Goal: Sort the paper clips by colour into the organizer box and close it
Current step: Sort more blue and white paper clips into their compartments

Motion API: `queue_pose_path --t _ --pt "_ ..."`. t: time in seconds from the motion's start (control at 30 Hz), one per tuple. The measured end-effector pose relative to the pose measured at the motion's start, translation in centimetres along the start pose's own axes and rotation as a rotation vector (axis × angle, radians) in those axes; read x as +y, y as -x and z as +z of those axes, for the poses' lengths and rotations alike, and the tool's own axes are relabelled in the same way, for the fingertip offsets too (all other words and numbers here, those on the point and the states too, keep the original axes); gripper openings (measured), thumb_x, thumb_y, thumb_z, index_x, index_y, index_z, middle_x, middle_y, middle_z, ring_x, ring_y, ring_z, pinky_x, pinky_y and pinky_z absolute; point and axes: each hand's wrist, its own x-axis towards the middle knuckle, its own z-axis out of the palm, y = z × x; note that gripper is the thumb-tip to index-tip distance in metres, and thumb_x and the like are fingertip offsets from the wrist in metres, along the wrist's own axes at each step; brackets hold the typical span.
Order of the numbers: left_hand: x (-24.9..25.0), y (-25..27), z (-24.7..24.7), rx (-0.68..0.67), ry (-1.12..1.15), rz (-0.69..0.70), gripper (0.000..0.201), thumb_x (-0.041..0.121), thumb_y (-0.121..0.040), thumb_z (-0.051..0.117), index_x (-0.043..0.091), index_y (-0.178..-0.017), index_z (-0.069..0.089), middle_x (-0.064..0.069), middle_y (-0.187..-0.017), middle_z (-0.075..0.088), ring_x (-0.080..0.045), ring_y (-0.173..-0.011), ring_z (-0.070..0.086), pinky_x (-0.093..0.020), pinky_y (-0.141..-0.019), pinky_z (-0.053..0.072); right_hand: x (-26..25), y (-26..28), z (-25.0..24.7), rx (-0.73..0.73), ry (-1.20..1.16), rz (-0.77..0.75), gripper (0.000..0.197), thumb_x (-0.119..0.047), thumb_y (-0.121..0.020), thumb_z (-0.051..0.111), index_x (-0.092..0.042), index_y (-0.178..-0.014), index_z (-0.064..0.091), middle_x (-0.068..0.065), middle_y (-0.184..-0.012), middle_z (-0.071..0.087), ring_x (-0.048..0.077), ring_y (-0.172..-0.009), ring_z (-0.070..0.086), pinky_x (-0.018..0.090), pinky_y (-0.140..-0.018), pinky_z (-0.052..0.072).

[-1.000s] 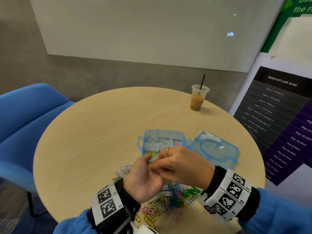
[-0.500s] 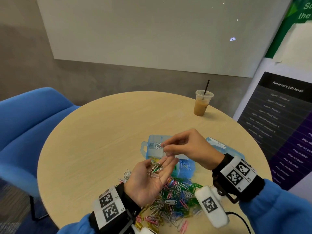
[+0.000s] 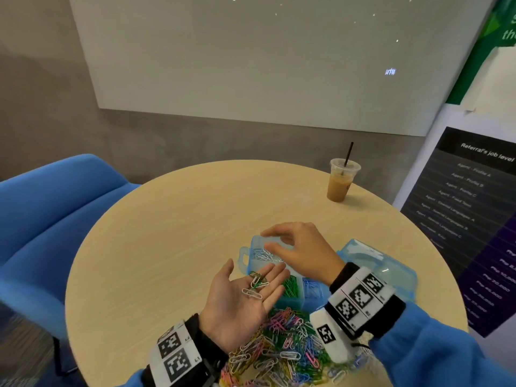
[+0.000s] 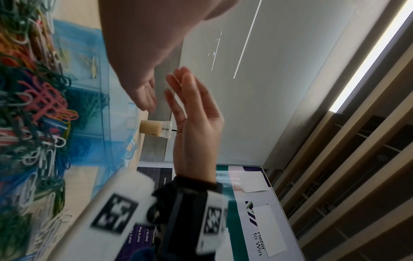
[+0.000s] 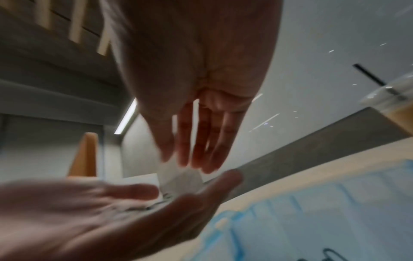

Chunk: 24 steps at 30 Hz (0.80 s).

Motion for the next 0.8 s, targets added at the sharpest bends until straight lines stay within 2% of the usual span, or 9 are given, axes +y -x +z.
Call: queue_pose_path --t 0.1,0.13,0.2,0.27,0.37,0.5,0.6,0.67,0.8 --pt "-0.1 0.4 0.2 -0.056 0.016 0.027 0.079 0.058 -0.099 0.029 -0.012 -0.132 0.044 -0.029 -0.123 0.060 -0.036 -0.115 0.061 -0.043 -0.103 0.047 -2.1 2.1 0.4 -0.177 0.020 -0.178 0.017 -0.033 -0.084 0.073 -0.017 -0.088 0.074 -0.007 -0.089 0.064 0.006 -0.082 0.059 0.016 -0.071 0.047" --pt "-0.1 0.5 0.2 -0.069 0.011 0.032 0.080 0.058 -0.098 0.029 -0.014 -0.130 0.045 -0.027 -0.116 0.063 -0.036 -0.101 0.066 -0.043 -0.087 0.057 -2.3 2.5 0.8 -0.214 0.066 -0.210 0.019 -0.036 -0.082 0.074 -0.017 -0.086 0.073 -0.006 -0.086 0.061 0.006 -0.079 0.056 0.015 -0.068 0.043" --pt "-0.1 0.5 0.1 -0.084 0.020 0.029 0.082 0.058 -0.099 0.029 -0.017 -0.128 0.046 -0.023 -0.098 0.063 -0.031 -0.077 0.068 -0.036 -0.059 0.061 -2.2 3.2 1.5 -0.214 0.116 -0.268 0.019 -0.036 -0.083 0.074 -0.017 -0.085 0.072 -0.004 -0.083 0.061 0.005 -0.076 0.053 0.011 -0.067 0.036" --pt "-0.2 0.4 0.0 -0.086 0.029 0.027 0.081 0.057 -0.099 0.029 -0.016 -0.131 0.045 -0.022 -0.098 0.059 -0.028 -0.087 0.064 -0.037 -0.070 0.062 -2.0 3.4 1.9 -0.197 0.113 -0.315 0.014 -0.030 -0.086 0.071 -0.015 -0.086 0.072 -0.003 -0.081 0.064 0.005 -0.073 0.054 0.008 -0.067 0.034" --pt "-0.2 0.0 -0.3 -0.055 0.027 0.039 0.079 0.054 -0.100 0.029 -0.015 -0.137 0.039 -0.022 -0.117 0.052 -0.025 -0.110 0.052 -0.030 -0.099 0.045 -2.0 3.7 1.9 -0.186 0.110 -0.364 0.009 -0.022 -0.087 0.069 -0.013 -0.085 0.071 -0.002 -0.078 0.065 0.006 -0.070 0.055 0.009 -0.065 0.035" --pt "-0.2 -0.2 -0.4 -0.023 0.049 0.069 0.065 0.047 -0.102 0.032 -0.005 -0.141 0.034 -0.024 -0.129 0.055 -0.030 -0.117 0.057 -0.039 -0.110 0.039 -1.7 3.7 0.7 -0.153 0.015 -0.301 0.005 -0.015 -0.090 0.066 -0.012 -0.092 0.070 -0.003 -0.082 0.064 0.007 -0.073 0.054 0.014 -0.065 0.040" --pt "-0.3 0.2 0.1 -0.021 0.056 0.081 0.056 0.043 -0.103 0.032 -0.004 -0.130 0.045 -0.033 -0.128 0.056 -0.037 -0.123 0.054 -0.042 -0.113 0.034 -1.0 3.4 0.0 -0.133 0.077 -0.301 0.009 -0.014 -0.093 0.064 -0.012 -0.099 0.070 -0.005 -0.086 0.060 0.005 -0.076 0.052 0.012 -0.068 0.040" --pt "-0.6 0.4 0.3 -0.028 0.048 0.072 0.054 0.041 -0.104 0.031 -0.005 -0.124 0.051 -0.030 -0.134 0.052 -0.034 -0.128 0.051 -0.041 -0.115 0.031 -0.8 3.5 0.1 -0.168 0.167 -0.314 0.009 -0.015 -0.092 0.063 -0.011 -0.097 0.070 -0.007 -0.085 0.056 0.004 -0.075 0.049 0.013 -0.069 0.038" --pt "-0.7 0.3 0.3 -0.012 0.047 0.033 0.054 0.037 -0.105 0.031 -0.005 -0.137 0.043 -0.020 -0.137 0.047 -0.024 -0.128 0.048 -0.035 -0.117 0.029 -0.8 3.7 0.5 -0.188 0.240 -0.285 0.009 -0.022 -0.090 0.065 -0.014 -0.093 0.069 -0.008 -0.085 0.052 0.008 -0.078 0.050 0.028 -0.073 0.045"
